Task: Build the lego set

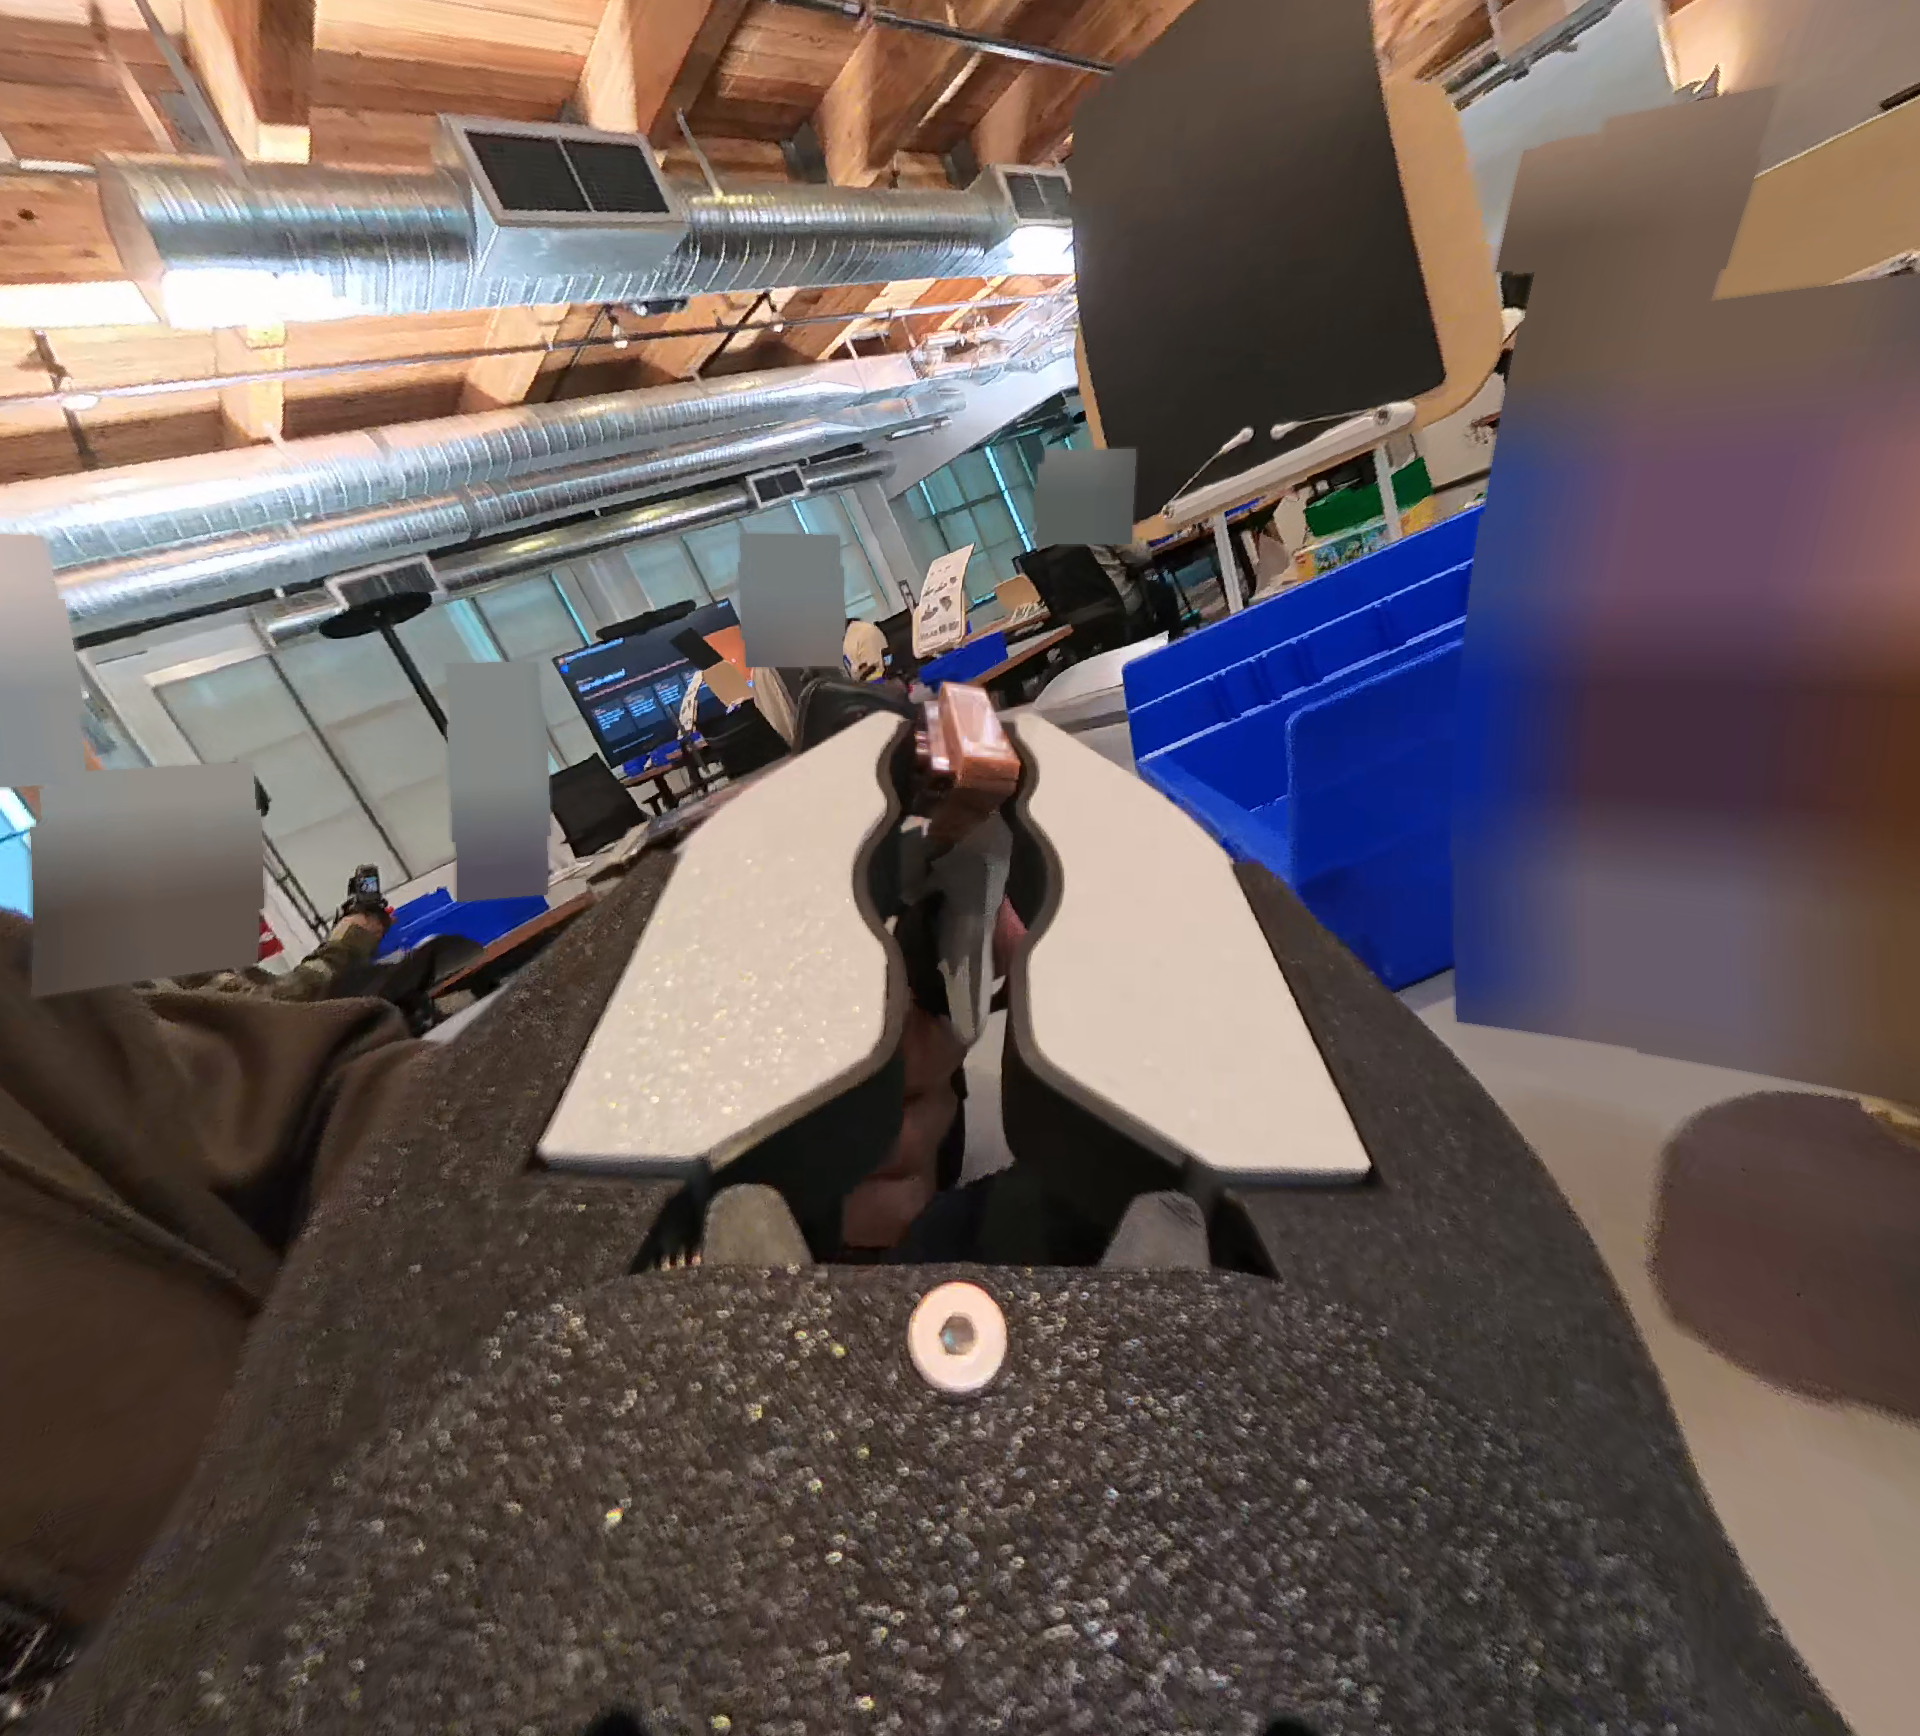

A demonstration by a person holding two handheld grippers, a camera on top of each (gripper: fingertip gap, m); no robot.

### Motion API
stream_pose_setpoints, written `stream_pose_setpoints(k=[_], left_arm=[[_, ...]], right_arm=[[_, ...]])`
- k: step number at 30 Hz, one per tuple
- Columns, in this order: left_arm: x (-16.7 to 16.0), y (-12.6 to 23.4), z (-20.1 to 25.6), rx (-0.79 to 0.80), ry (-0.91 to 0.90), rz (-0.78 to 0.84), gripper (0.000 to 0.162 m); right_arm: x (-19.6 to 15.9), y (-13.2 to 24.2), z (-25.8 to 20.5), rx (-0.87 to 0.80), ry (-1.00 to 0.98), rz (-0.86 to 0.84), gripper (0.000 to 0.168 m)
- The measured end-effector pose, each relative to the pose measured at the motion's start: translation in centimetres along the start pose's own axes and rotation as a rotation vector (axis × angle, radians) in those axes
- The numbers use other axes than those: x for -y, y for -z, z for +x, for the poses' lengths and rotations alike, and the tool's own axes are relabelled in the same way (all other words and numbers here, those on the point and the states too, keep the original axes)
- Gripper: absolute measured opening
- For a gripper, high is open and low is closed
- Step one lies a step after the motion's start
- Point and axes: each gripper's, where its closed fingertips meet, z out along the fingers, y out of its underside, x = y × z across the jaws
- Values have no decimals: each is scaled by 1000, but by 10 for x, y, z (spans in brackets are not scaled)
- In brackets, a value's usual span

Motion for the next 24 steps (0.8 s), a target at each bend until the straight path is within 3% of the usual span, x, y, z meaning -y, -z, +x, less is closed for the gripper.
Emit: stream_pose_setpoints(k=[17, 24], left_arm=[[12, 2, 0, -47, 130, 141, 13], [-5, -10, 5, -62, 98, 37, 13]], right_arm=[[-4, -5, -7, -1, 11, 31, 23], [-5, -6, -5, -25, 26, 35, 15]])
